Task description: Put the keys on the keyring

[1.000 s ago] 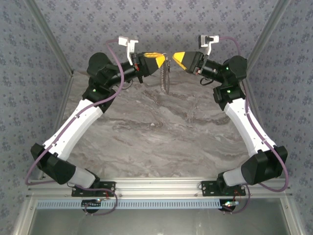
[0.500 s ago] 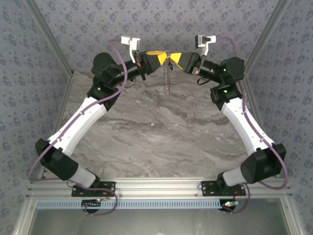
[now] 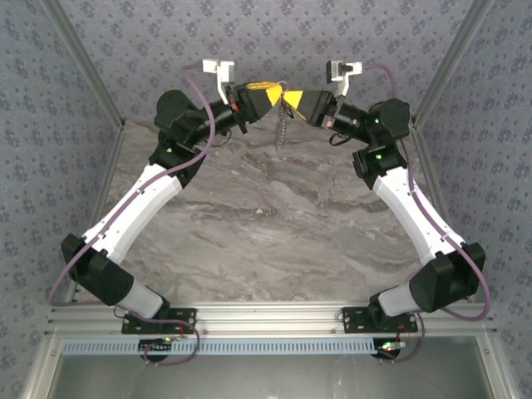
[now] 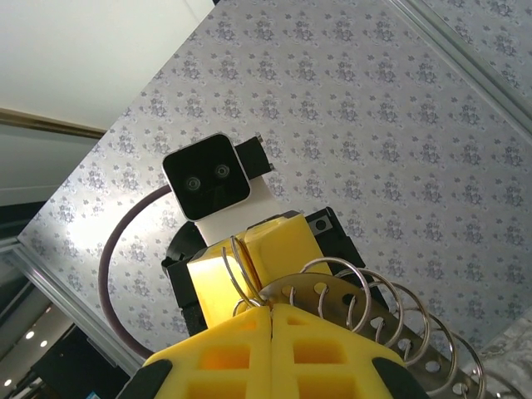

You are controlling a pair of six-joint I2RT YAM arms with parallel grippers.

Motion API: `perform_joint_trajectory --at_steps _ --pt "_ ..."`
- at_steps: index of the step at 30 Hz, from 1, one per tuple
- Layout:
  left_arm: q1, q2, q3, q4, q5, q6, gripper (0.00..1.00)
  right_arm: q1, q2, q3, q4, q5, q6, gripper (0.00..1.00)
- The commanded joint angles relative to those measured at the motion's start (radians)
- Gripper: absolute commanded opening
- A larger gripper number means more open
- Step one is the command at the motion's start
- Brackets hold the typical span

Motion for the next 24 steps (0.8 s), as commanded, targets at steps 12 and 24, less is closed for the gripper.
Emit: perform_joint_trajectory --at_steps 12,24 --pt "0.000 -0.009 -0.031 0.106 -0.026 -0.057 0.00 -0.150 -0.109 -0.044 -0.045 -0.049 0.003 0.37" --pt "0.002 0.037 -0.028 0.261 -0.049 -0.252 0.00 -0.111 -0.041 0.019 0.045 0.161 0.001 0.40"
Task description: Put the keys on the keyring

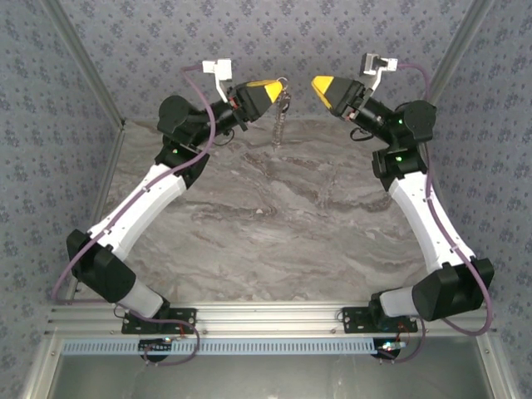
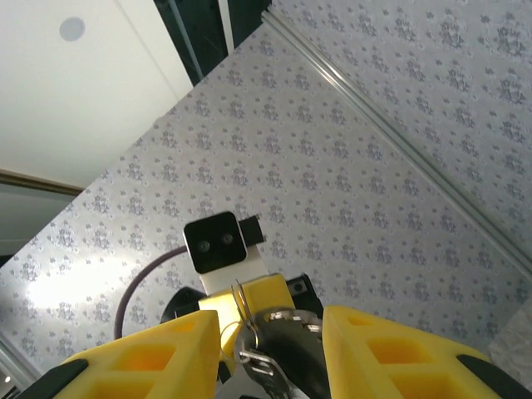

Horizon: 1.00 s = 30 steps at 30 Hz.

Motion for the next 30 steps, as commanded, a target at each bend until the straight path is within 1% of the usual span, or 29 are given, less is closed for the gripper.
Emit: perform_joint_trajectory --at_steps 1,6,11,17,22,28,30 --pt "0.001 0.017 0.006 0.125 -0.027 -0.093 0.00 0.028 0.029 0.048 0.065 0.072 0.003 0.40" --pt "0.001 0.022 0.000 0.165 -0.052 -0.142 0.00 0.072 0.060 0.073 0.072 0.095 -0.006 0.40" --pt "0.002 0.018 -0.009 0.172 -0.070 -0.150 0.00 0.110 0.077 0.073 0.069 0.105 -0.015 0.39" --pt "0.001 0.015 -0.020 0.176 -0.075 -0.154 0.00 0.128 0.099 0.095 0.065 0.097 -0.020 0.34" --pt "0.001 0.013 -0.026 0.177 -0.078 -0.153 0.00 0.145 0.116 0.122 0.045 0.088 -0.031 0.33" --pt "0.002 0.007 -0.034 0.173 -0.081 -0.144 0.00 0.164 0.122 0.129 0.014 0.077 -0.051 0.28" --pt "0.001 0.006 -0.035 0.171 -0.083 -0.141 0.00 0.168 0.122 0.127 0.008 0.073 -0.056 0.23"
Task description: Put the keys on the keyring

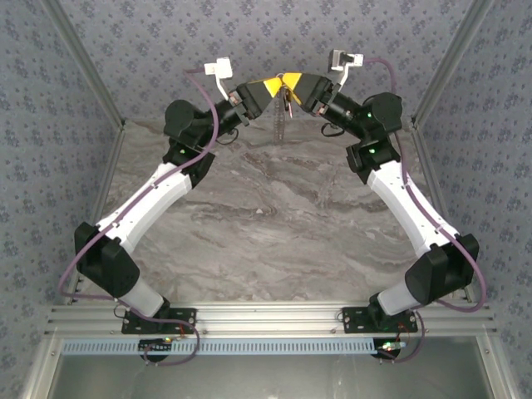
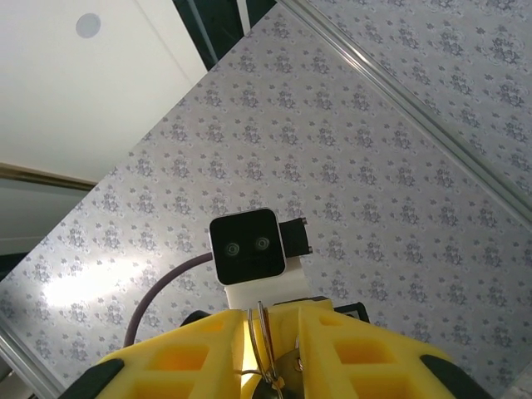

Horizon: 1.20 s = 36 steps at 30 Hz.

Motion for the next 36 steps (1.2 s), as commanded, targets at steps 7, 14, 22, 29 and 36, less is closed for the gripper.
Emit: perform_joint_trajectory --at_steps 7,14,22,29,36 --pt "0.005 -0.027 -0.007 0.065 -0.025 0.010 0.00 0.015 -0.010 0.015 -0.012 -0.017 -0.029 0.18" --pt "0.009 -0.024 -0.008 0.068 -0.030 0.010 0.00 0.015 -0.032 -0.025 -0.015 -0.011 -0.035 0.21" --pt "0.012 -0.018 -0.007 0.074 -0.030 0.007 0.00 0.015 -0.038 -0.037 -0.015 -0.008 -0.033 0.23" --pt "0.016 -0.016 -0.010 0.075 -0.034 0.007 0.00 0.016 -0.047 -0.058 -0.007 -0.006 -0.027 0.23" --pt "0.017 -0.012 -0.010 0.080 -0.033 0.001 0.00 0.015 -0.051 -0.064 -0.007 -0.004 -0.027 0.06"
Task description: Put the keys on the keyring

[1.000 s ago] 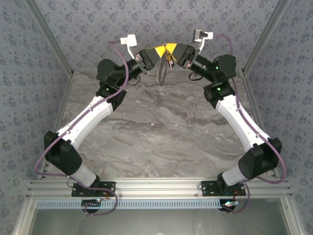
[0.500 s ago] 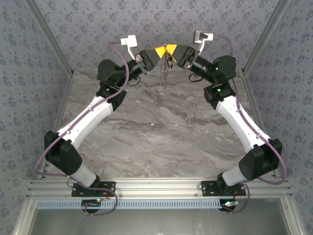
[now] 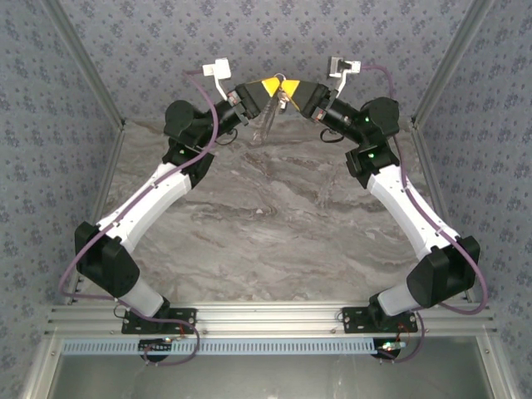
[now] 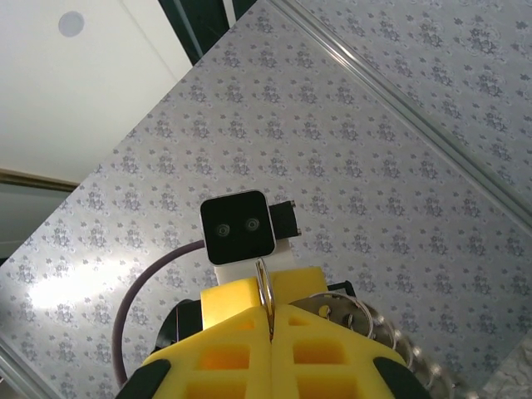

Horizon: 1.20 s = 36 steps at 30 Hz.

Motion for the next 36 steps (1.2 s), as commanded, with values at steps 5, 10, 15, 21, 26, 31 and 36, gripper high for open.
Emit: perform_joint_trajectory --at_steps 5,10,15,21,26,31,36 --pt "0.004 -0.011 0.003 0.080 -0.008 -0.004 0.00 0.010 -0.018 0.017 0.000 -0.017 -0.007 0.18" --pt "0.004 -0.014 -0.003 0.080 -0.005 -0.005 0.00 0.010 -0.001 0.047 0.002 -0.012 -0.008 0.21" --pt "0.003 -0.015 -0.003 0.080 -0.002 -0.005 0.00 0.011 0.019 0.075 0.010 -0.012 -0.004 0.20" --pt "0.003 -0.016 -0.004 0.080 -0.001 -0.005 0.00 0.014 0.034 0.101 0.010 -0.013 0.000 0.13" --pt "0.001 -0.013 -0.001 0.079 -0.001 -0.004 0.00 0.017 0.039 0.102 0.008 -0.024 -0.002 0.00" --pt "0.001 -0.011 -0.003 0.083 0.001 -0.010 0.00 0.015 0.032 0.090 0.004 -0.033 -0.004 0.00" --pt "0.011 -0.022 -0.002 0.042 0.009 0.014 0.07 -0.008 0.010 0.064 -0.006 -0.046 -0.017 0.00"
